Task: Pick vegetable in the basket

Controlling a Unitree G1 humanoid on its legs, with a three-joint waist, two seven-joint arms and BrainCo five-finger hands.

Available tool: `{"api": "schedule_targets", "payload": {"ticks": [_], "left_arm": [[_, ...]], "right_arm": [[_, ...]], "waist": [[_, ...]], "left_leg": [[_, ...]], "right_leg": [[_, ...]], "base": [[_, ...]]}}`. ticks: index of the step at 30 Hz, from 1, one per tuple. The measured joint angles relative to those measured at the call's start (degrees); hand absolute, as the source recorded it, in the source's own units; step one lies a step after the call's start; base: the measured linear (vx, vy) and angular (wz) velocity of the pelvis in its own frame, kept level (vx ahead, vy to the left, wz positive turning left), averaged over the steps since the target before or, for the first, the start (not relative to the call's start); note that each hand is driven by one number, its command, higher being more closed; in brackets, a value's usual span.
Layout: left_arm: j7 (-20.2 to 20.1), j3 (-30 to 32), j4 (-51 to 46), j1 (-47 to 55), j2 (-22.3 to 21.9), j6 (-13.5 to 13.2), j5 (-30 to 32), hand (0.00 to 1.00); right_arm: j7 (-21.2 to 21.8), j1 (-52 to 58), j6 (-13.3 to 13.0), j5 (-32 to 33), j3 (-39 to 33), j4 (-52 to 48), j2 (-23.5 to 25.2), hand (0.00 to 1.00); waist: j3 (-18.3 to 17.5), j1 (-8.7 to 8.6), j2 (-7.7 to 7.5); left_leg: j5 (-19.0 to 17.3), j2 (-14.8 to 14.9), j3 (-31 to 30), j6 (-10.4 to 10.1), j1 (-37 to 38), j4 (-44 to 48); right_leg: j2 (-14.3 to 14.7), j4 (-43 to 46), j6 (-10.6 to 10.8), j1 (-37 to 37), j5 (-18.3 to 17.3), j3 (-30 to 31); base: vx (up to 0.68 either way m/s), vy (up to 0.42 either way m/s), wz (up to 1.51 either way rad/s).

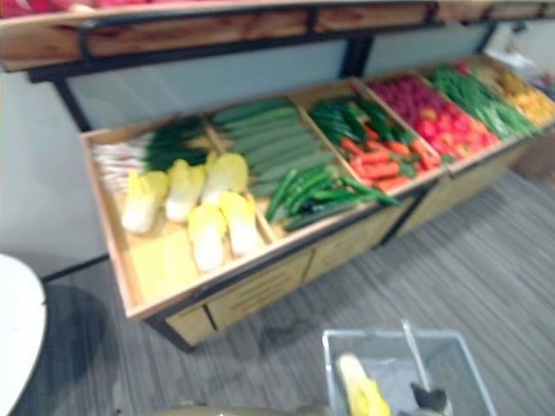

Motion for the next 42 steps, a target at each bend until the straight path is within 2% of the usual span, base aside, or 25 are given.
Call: {"api": "schedule_targets", "payload": {"ticks": [2,4,5,6,7,8,9,11,12,13,14,16,18,20,21,23,25,27,28,30,33,34,35,38,42], "left_arm": [[-0.04,-0.07,-0.36,-0.17,0.36,-0.15,0.1,0.0],[-0.23,-0.63,-1.05,-0.06,1.69,-0.41,0.78,0.0],[-0.25,-0.7,-1.82,-0.02,1.69,-0.36,1.1,0.0],[-0.51,-0.87,-2.65,-0.34,1.5,-0.41,1.19,0.0],[-0.83,-0.65,-2.67,-0.96,1.31,-0.41,1.12,0.0],[-1.92,-0.41,-1.49,-1.01,0.39,-0.61,1.1,0.0],[-2.3,-1.06,-1.88,-1.17,-0.41,-0.81,1.0,0.0],[-2.63,-1.3,-2.07,-1.55,-0.46,-0.84,0.98,0.0],[-2.65,-1.18,-2.12,-1.33,-0.35,-0.81,0.96,0.0],[-2.65,-1.16,-2.14,-1.15,-0.29,-0.8,0.96,0.0],[-2.74,-1.08,-2.03,-1.15,-0.56,-0.63,0.95,0.0],[-2.89,-0.72,-1.95,-1.3,-1.59,-0.67,0.92,0.0],[-2.92,-0.8,-1.4,-1.53,-2.91,-0.69,0.01,0.0],[-2.85,-1.44,-0.76,-1.46,-3.59,-0.65,-0.44,0.0],[-2.86,-1.95,-0.31,-1.16,-3.64,-0.63,-0.46,0.0],[-2.71,-2.88,-0.35,-0.31,-3.5,-0.75,-0.48,0.0],[-2.41,-3.01,-0.39,-0.24,-3.39,-0.95,-0.44,0.0],[-2.04,-3.1,-0.32,0.11,-3.47,-1.56,-0.48,0.0],[-2.01,-3.08,-0.43,0.25,-3.62,-1.66,-0.49,0.0],[-1.96,-3.56,-0.47,0.88,-3.72,-2.17,-0.46,0.0],[-1.98,-4.83,-0.41,2.33,-3.79,-2.38,-0.28,0.0],[-1.99,-5.21,-0.4,2.66,-3.9,-2.42,-0.14,0.0],[-2.05,-5.35,-0.34,2.91,-4.29,-2.39,-0.03,0.0],[-2.2,-6.43,-0.35,2.1,-3.12,-2.46,0.05,0.0],[-2.29,-7.95,-0.37,2.07,-2.91,-2.46,0.07,0.0]], "right_arm": [[0.11,-1.67,-0.13,0.0,3.8,-1.71,1.0,1.0],[0.17,-4.07,-0.15,-0.32,7.7,-2.51,1.23,1.0],[0.35,-4.59,-0.16,-0.39,8.91,-2.46,0.47,1.0],[0.84,-5.67,-0.07,-1.14,10.19,-2.09,-1.1,1.0],[1.15,-6.62,0.0,-2.13,10.57,-1.78,-1.82,1.0],[1.75,-8.81,-0.04,-2.65,11.65,-1.71,-2.66,1.0],[2.08,-9.08,-0.18,-2.64,11.89,-1.63,-3.24,1.0],[2.24,-9.53,-0.17,-2.73,12.38,0.74,-3.72,1.0],[2.86,-10.27,0.01,-3.16,14.67,1.56,-3.66,1.0],[3.19,-11.03,0.04,-3.79,15.72,1.9,-3.44,1.0],[3.45,-12.45,0.1,-4.65,17.36,2.46,-3.16,1.0],[3.43,-12.86,0.16,-4.87,19.12,2.56,-3.92,1.0],[3.37,-11.84,0.18,-4.97,19.77,2.32,-5.4,1.0],[3.28,-9.6,0.33,-4.95,19.71,1.91,-5.74,1.0],[3.31,-7.68,0.34,-4.92,19.76,1.52,-5.64,1.0],[3.33,-6.72,0.34,-5.06,20.3,0.11,-5.56,1.0],[3.32,-7.04,0.31,-5.14,21.33,-0.68,-5.93,1.0],[3.36,-7.02,0.12,-6.91,22.03,-2.18,-5.97,1.0],[3.43,-7.01,0.01,-7.05,22.09,-2.23,-5.93,1.0],[3.73,-6.83,-0.02,-7.09,22.09,-2.22,-5.93,1.0],[3.7,-5.79,-0.22,-7.09,22.07,-2.26,-6.35,1.0],[3.71,-5.78,-0.37,-7.08,22.05,-2.32,-6.63,1.0],[3.79,-5.68,-0.69,-7.09,22.06,-2.51,-7.14,1.0],[4.22,-4.39,-0.92,-7.09,21.75,-3.63,-7.34,1.0],[4.23,-4.1,-0.95,-7.19,21.43,-4.06,-8.6,1.0]], "waist": [[1.39,0.15,1.29],[3.33,-0.74,-1.09],[3.28,-0.95,-1.94],[3.25,-1.02,-2.54],[3.51,-1.12,-2.86],[3.14,-0.06,0.44],[2.96,-0.14,0.08],[2.67,0.08,-0.33],[2.08,0.64,-1.11],[2.0,0.85,-1.28],[1.87,0.89,-1.84],[2.26,1.82,-0.32],[2.35,0.83,2.69],[1.98,-0.09,4.4],[2.15,0.07,4.11],[2.25,0.2,3.97],[2.44,0.45,3.74],[2.68,0.78,3.33],[2.69,0.79,3.32],[2.74,1.26,3.25],[2.8,1.91,3.62],[2.86,1.97,4.1],[2.4,1.99,5.65],[3.01,1.99,3.73],[2.92,2.25,4.52]], "left_leg": [[0.87,1.9,6.17,2.04,2.71,-3.09],[0.87,0.55,14.89,3.59,5.95,-3.9],[-0.24,0.6,17.82,4.55,6.56,-2.17],[-2.37,1.71,21.57,4.38,7.1,1.11],[-3.53,1.43,22.69,3.57,7.2,2.12],[-2.88,2.85,26.9,4.56,7.95,-0.75],[-2.03,2.41,31.22,4.51,9.22,-1.48],[-2.38,1.99,35.78,4.92,10.36,-0.46],[-2.77,2.78,39.09,5.53,10.08,1.7],[-2.99,3.65,40.62,5.9,9.79,3.3],[-3.4,5.95,43.29,6.48,9.47,6.46],[-3.43,8.97,45.18,6.51,9.59,10.32],[-3.33,12.79,44.78,6.42,9.7,14.05],[-1.63,15.75,44.34,5.08,11.02,17.6],[1.27,18.09,42.39,4.9,12.06,21.12],[6.21,19.57,37.31,3.99,11.59,25.15],[7.48,18.2,26.67,2.22,8.29,27.98],[4.7,12.22,13.03,0.13,4.84,27.8],[3.91,10.49,9.73,-0.11,4.29,27.03],[1.36,2.39,-2.61,-1.1,2.55,19.39],[1.77,-5.06,-13.51,-1.21,2.77,3.21],[3.11,-5.67,-15.29,-1.31,2.75,-0.6],[2.06,-5.81,-16.89,-1.17,3.16,-4.32],[2.61,-9.37,-16.16,-0.31,2.53,-6.88],[2.34,-11.71,-14.95,0.55,3.98,-8.43]], "right_leg": [[1.7,-4.2,-3.43,-0.44,7.76,-5.69],[-3.82,14.79,-8.44,-4.0,-2.69,-19.48],[-6.41,22.68,-10.14,-4.3,-5.41,-24.63],[-7.75,23.96,-10.89,-4.97,-4.6,-29.08],[-5.8,21.09,-11.84,-5.1,-3.66,-30.2],[-2.03,14.71,-12.36,-2.22,-4.06,-29.57],[-4.65,23.58,-11.47,-1.14,-10.04,-31.27],[-8.28,25.27,-9.02,4.08,-11.73,-33.71],[-9.19,21.27,-6.17,6.63,-12.84,-34.76],[-8.86,18.04,-4.56,7.34,-13.59,-35.27],[-6.58,11.9,-3.27,7.6,-14.78,-36.48],[-2.69,4.79,-4.07,8.06,-15.21,-34.94],[1.2,0.31,-5.26,8.53,-14.42,-32.38],[3.29,-1.55,-5.64,10.45,-14.22,-31.65],[4.33,-2.74,-6.12,11.94,-14.03,-29.53],[4.52,-3.65,-7.13,12.46,-13.42,-26.03],[3.83,-4.12,-8.1,11.72,-12.63,-21.5],[3.0,-5.03,-8.1,11.01,-11.72,-16.51],[3.09,-5.5,-8.04,11.1,-11.34,-15.07],[3.13,-6.4,-8.05,10.97,-10.9,-10.79],[3.42,-6.22,-6.77,9.92,-10.61,-6.73],[3.86,-6.2,-6.32,9.4,-10.46,-6.02],[4.45,-6.41,-4.88,8.4,-9.79,-5.14],[1.67,-9.26,-1.9,8.1,-7.38,-4.94],[-0.21,-10.11,-0.89,8.52,-6.75,-3.86]], "base": [[-0.1,0.217,-1.72],[-0.17,0.135,-1.67],[-0.13,0.1,-1.49],[-0.09,0.068,-1.5],[-0.16,0.09,-1.98],[-0.16,0.055,-1.88],[-0.17,0.063,-1.76],[-0.06,-0.021,-1.43],[-0.02,-0.121,-1.55],[-0.03,-0.233,-1.69],[-0.02,-0.229,-1.57],[-0.08,-0.283,-1.5],[-0.15,-0.226,-0.88],[-0.1,-0.175,-0.45],[-0.07,-0.17,-0.56],[-0.06,-0.138,-0.95],[-0.04,-0.051,-1.1],[-0.04,0.05,-1.15],[-0.03,0.095,-1.19],[0.0,0.12,-1.0],[0.0,0.176,-0.75],[0.04,0.217,-0.58],[0.1,0.251,-0.34],[0.11,0.23,-0.03],[0.09,0.14,-0.08]]}}
